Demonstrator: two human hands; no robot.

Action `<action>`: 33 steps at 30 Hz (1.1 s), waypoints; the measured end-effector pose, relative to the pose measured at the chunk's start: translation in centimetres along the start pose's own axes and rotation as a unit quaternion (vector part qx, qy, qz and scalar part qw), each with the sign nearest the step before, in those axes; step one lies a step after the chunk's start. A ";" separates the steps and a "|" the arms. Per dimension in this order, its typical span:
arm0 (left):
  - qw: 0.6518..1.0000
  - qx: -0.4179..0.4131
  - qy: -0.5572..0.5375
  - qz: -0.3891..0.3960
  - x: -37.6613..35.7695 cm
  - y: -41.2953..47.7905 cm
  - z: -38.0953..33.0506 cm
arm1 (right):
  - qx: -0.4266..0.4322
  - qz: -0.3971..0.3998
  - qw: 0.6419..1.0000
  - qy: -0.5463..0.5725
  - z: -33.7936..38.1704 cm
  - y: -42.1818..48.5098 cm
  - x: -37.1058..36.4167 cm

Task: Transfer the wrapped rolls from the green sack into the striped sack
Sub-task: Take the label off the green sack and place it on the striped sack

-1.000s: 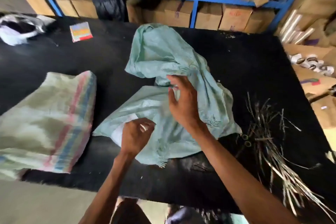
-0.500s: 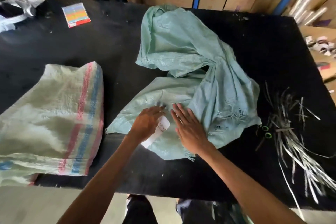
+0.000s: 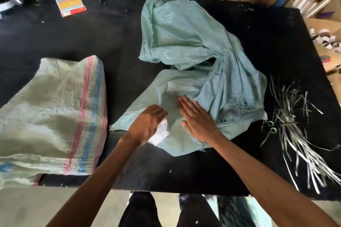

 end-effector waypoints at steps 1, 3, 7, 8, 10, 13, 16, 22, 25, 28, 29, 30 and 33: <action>1.000 0.003 -0.005 0.001 1.0 -1.2 -0.5 | 0.002 0.006 1.000 -0.001 0.1 0.5 0.0; 1.000 0.007 -0.017 -0.002 2.8 -3.8 -1.6 | 0.010 0.010 1.000 0.002 0.3 1.3 0.0; 1.000 0.015 0.009 0.001 6.4 -8.1 -3.2 | 0.010 0.003 1.000 0.024 0.9 2.2 0.0; 1.000 0.021 0.009 0.001 7.1 -8.7 -3.3 | 0.008 -0.001 1.000 0.026 0.7 2.2 -0.1; 0.999 0.044 -0.008 -0.007 8.4 -10.0 -3.3 | 0.014 0.002 1.000 0.021 0.4 2.4 -0.1; 0.997 0.062 -0.029 0.022 10.0 -10.9 -4.2 | 0.019 0.022 0.999 0.027 -0.3 2.9 -0.2; 0.994 0.075 -0.075 0.006 12.6 -11.5 -5.9 | 0.018 0.026 0.999 0.027 -0.5 3.3 -0.2; 0.989 0.059 -0.127 -0.043 15.7 -8.1 -3.6 | 0.014 0.055 0.992 0.112 1.4 3.7 0.6; 0.982 0.100 -0.158 0.015 12.8 -5.8 0.2 | -0.009 0.008 0.930 0.367 3.9 3.7 3.5; 0.973 0.125 -0.193 0.031 11.5 -5.0 2.9 | -0.028 -0.074 0.796 0.600 7.3 2.7 9.0; 0.970 0.133 -0.200 0.032 11.5 -4.9 3.8 | -0.030 -0.082 0.743 0.664 8.6 2.5 10.6; 0.968 0.141 -0.207 0.028 11.5 -4.9 4.6 | -0.025 -0.080 0.706 0.704 9.8 2.2 11.7; 0.959 0.159 -0.233 0.022 11.3 -5.4 7.5 | -0.006 -0.090 0.717 0.691 13.6 2.5 12.8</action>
Point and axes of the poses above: each hand's wrist, its own y-axis towards the middle knuckle, its own x-axis out of the back of the hand, z = x × y, the point moved 1 cm from there along y, towards the middle knuckle, and after that the axes turned 15 degrees about z, right-handed, at the moved point
